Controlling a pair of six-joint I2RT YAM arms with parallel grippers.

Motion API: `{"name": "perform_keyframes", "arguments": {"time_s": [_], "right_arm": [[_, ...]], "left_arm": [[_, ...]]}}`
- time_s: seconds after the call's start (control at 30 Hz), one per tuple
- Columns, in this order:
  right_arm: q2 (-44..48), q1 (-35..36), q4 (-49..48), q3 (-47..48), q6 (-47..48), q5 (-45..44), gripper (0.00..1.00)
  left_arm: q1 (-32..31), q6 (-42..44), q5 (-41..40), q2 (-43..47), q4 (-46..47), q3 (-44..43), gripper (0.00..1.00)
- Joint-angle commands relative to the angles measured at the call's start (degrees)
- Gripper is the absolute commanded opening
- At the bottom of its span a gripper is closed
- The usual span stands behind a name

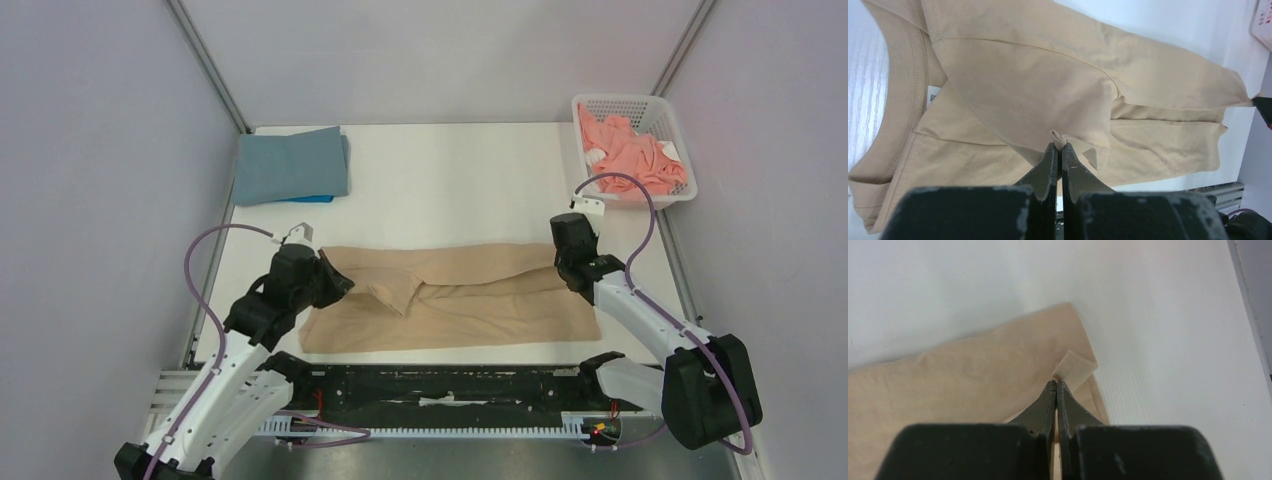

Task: Fold and stack the t-shirts
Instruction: Fold the other side of the tshirt into a rectangle, then rotate the tshirt 90 degrees

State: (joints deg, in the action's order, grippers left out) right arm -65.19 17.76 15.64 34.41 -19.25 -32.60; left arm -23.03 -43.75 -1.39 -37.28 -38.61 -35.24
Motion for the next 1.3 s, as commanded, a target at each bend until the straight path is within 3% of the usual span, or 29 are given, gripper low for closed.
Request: {"name": "perform_keyframes", "arguments": {"time_s": [0.0, 0.17, 0.2, 0.23, 0.27, 0.33, 0.43, 0.5, 0.6, 0.7, 0.8, 0.9, 1.07, 1.17, 1.27], "right_arm": [[0.4, -0.5, 0.9, 2.3, 1.0, -0.5, 0.02], [-1.0, -0.7, 3.7, 1.8, -0.6, -2.7, 0.14], [-1.3, -0.7, 6.1, 1.8, -1.9, -3.7, 0.26], [-1.4, -0.8, 8.4, 1.8, -4.0, -5.5, 0.47], [-1.3, -0.8, 11.4, 1.6, -6.0, -7.7, 0.61], [0.1, -0.7, 15.5, 0.8, -10.5, -12.4, 0.76], [4.3, -0.7, 15.9, -0.1, -12.0, -14.0, 0.92], [7.2, -0.8, 13.1, -0.1, -9.4, -10.5, 0.98], [11.1, -0.8, 5.0, -2.1, -2.7, 1.3, 0.98], [13.5, -0.8, -4.8, -5.5, 3.3, 15.3, 0.98], [12.6, -0.7, -10.3, -6.7, 4.6, 23.1, 0.98], [9.1, -0.7, -14.8, -7.0, 4.4, 28.7, 0.98], [0.8, -0.7, -26.8, -10.9, -0.2, 36.3, 0.98], [-3.3, -0.7, -29.2, -11.7, -1.9, 36.1, 0.98], [-5.1, -0.7, -27.8, -11.8, -2.5, 35.2, 0.99]], "left_arm": [[-0.2, -4.2, 2.3, 2.1, -2.6, 1.8, 0.02], [-0.2, -7.9, 6.2, 6.0, -8.2, 5.7, 0.04], [-0.2, -8.3, 7.7, 7.2, -9.1, 6.2, 0.13], [-0.3, -9.1, 9.8, 8.7, -10.4, 6.7, 0.35], [-0.2, -9.6, 11.1, 10.3, -11.2, 6.9, 0.49], [-0.2, -11.4, 10.6, 14.5, -13.0, 6.2, 0.74], [-0.2, -10.2, 7.1, 19.1, -14.7, 1.4, 0.77], [-0.2, -8.3, 4.8, 19.0, -14.3, -1.3, 0.78], [-0.2, -5.8, 4.7, 13.4, -10.1, -2.4, 0.78], [-0.3, -4.9, 12.1, 3.6, 1.2, 0.6, 0.79], [-0.3, -4.6, 18.6, -8.4, 12.9, 2.3, 0.80], [-1.0, -3.2, 17.1, -18.4, 17.7, 2.1, 0.80], [0.0, -4.2, 6.8, -34.4, 24.5, 1.9, 0.82], [1.5, -5.7, 9.6, -47.2, 30.3, -2.8, 0.82], [1.6, -6.8, 14.1, -62.2, 33.2, -13.6, 0.83]]}}
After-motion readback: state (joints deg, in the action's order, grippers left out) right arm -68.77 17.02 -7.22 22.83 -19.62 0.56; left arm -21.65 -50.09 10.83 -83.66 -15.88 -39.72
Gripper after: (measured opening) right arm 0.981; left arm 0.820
